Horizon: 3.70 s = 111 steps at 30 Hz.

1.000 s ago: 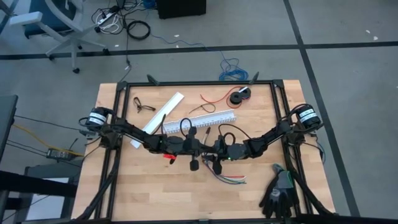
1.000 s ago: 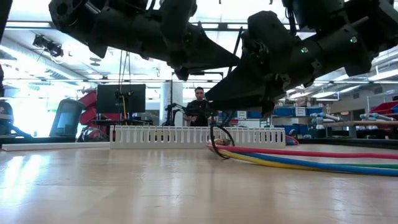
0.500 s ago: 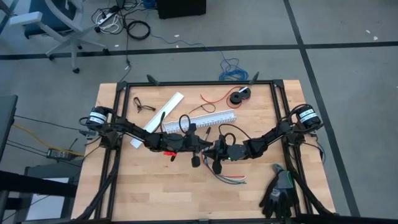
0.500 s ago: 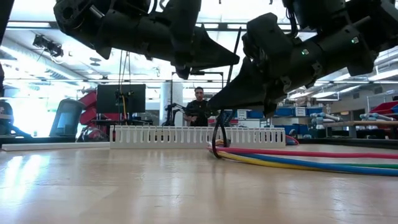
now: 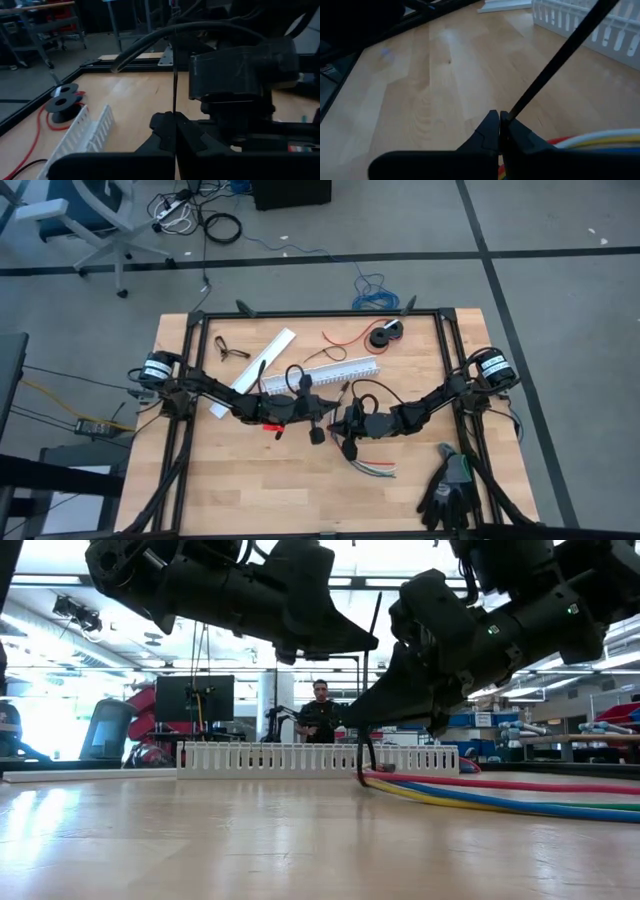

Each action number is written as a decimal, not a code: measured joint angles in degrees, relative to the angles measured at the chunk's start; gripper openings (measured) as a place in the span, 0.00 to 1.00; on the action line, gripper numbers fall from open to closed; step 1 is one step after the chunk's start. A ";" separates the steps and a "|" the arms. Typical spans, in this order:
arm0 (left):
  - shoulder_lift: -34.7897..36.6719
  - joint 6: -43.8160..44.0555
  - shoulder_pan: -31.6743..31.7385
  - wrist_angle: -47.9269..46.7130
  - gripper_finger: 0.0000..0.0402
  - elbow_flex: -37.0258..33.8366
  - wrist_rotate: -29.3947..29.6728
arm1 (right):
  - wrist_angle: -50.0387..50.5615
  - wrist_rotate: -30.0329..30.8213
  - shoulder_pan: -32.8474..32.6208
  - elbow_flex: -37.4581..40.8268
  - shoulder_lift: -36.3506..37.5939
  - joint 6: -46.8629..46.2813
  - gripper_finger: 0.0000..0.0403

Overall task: Ziptie cables
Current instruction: Wrap the cables together using the left black zip tie

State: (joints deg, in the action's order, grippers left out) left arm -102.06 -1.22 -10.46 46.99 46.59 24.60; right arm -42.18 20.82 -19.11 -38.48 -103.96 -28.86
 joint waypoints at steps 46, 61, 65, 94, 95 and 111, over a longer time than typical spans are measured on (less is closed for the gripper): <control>-0.09 -4.54 2.69 5.04 0.00 -0.11 12.26 | 17.25 -1.95 -1.75 -0.07 0.02 -9.52 0.00; -0.09 -3.03 2.69 4.36 0.00 0.00 13.84 | 17.37 -1.92 -1.75 -0.02 -0.04 -9.99 0.00; -0.09 -3.03 2.69 3.92 0.00 0.00 15.25 | 17.40 -1.92 -1.75 -0.01 -0.04 -10.77 0.00; 0.42 7.94 3.17 -4.47 0.00 0.31 8.89 | 11.58 -1.60 -2.16 0.20 -0.28 -4.10 0.18; 0.42 8.67 3.02 -5.02 0.00 0.31 8.74 | 11.57 -1.49 -2.11 0.20 -0.22 -3.47 0.20; 0.33 10.94 -0.38 -7.55 0.00 0.12 5.47 | 23.31 0.42 1.79 0.14 12.30 6.13 0.27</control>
State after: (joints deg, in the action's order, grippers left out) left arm -101.73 9.72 -10.84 39.44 46.71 30.08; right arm -18.88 21.24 -17.32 -38.34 -91.67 -22.73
